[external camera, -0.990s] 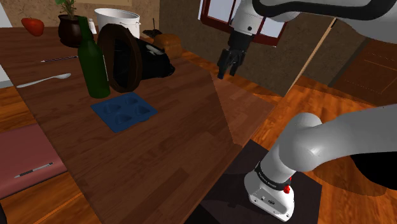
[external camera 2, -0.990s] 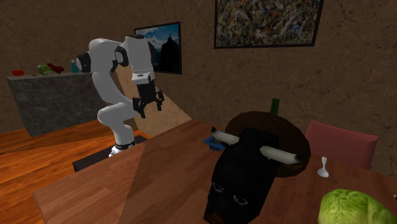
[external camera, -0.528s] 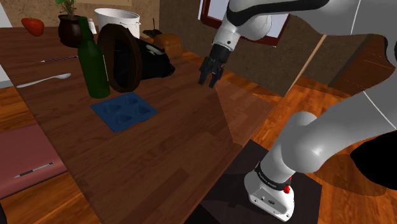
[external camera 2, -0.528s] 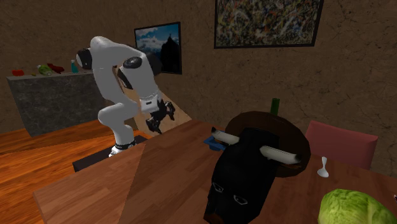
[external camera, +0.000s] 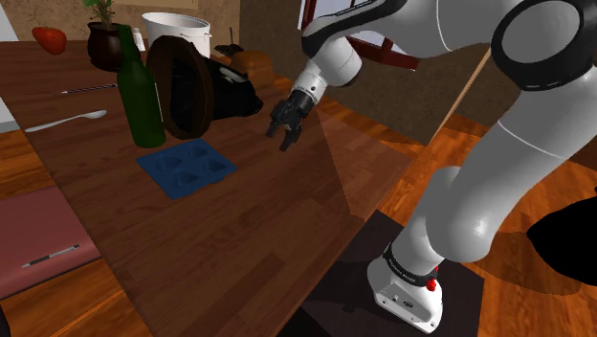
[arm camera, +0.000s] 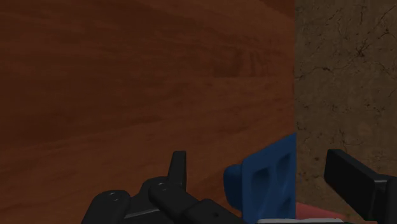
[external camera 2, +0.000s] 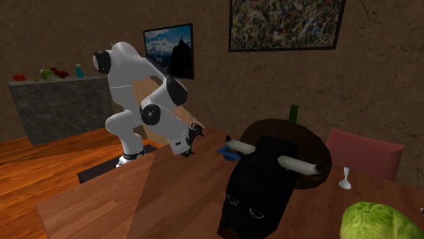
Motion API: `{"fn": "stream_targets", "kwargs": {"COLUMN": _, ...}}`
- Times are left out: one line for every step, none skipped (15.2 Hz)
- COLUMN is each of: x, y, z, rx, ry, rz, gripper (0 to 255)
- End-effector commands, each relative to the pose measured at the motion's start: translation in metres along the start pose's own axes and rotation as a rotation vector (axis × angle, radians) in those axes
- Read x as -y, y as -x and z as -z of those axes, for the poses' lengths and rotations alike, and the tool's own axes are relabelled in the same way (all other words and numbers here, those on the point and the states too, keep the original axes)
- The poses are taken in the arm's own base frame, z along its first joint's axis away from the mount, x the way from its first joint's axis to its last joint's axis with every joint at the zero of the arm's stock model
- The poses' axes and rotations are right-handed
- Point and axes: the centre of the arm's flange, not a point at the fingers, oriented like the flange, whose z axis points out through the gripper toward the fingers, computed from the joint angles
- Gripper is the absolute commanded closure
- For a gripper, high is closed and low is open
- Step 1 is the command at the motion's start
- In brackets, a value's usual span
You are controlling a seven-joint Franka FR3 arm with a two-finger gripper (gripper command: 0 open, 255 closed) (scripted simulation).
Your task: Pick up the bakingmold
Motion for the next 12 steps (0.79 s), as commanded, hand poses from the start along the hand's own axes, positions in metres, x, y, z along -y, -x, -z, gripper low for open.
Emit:
{"fn": "stream_targets", "kwargs": {"x": -0.010, "y": -0.021, "z": -0.021, "rx": 0.013, "ry": -0.104, "rz": 0.007, "gripper": 0}}
{"fn": "stream_targets", "kwargs": {"x": -0.014, "y": -0.030, "z": -0.032, "rx": 0.023, "ry": -0.153, "rz": 0.009, "gripper": 0}}
{"fn": "stream_targets", "kwargs": {"x": -0.017, "y": -0.040, "z": -0.043, "rx": 0.032, "ry": -0.202, "rz": 0.012, "gripper": 0}}
{"fn": "stream_targets", "kwargs": {"x": -0.020, "y": -0.049, "z": -0.054, "rx": 0.042, "ry": -0.252, "rz": 0.015, "gripper": 0}}
{"fn": "stream_targets", "kwargs": {"x": -0.022, "y": -0.059, "z": -0.065, "rx": 0.051, "ry": -0.301, "rz": 0.017, "gripper": 0}}
{"fn": "stream_targets", "kwargs": {"x": -0.023, "y": -0.068, "z": -0.077, "rx": 0.061, "ry": -0.350, "rz": 0.020, "gripper": 0}}
{"fn": "stream_targets", "kwargs": {"x": -0.024, "y": -0.077, "z": -0.089, "rx": 0.071, "ry": -0.399, "rz": 0.023, "gripper": 0}}
{"fn": "stream_targets", "kwargs": {"x": -0.025, "y": -0.086, "z": -0.100, "rx": 0.080, "ry": -0.448, "rz": 0.025, "gripper": 0}}
{"fn": "stream_targets", "kwargs": {"x": -0.024, "y": -0.093, "z": -0.109, "rx": 0.087, "ry": -0.485, "rz": 0.027, "gripper": 0}}
{"fn": "stream_targets", "kwargs": {"x": -0.028, "y": -0.093, "z": -0.113, "rx": 0.087, "ry": -0.485, "rz": 0.027, "gripper": 0}}
{"fn": "stream_targets", "kwargs": {"x": -0.032, "y": -0.094, "z": -0.116, "rx": 0.087, "ry": -0.485, "rz": 0.027, "gripper": 0}}
{"fn": "stream_targets", "kwargs": {"x": -0.036, "y": -0.095, "z": -0.120, "rx": 0.087, "ry": -0.485, "rz": 0.027, "gripper": 0}}
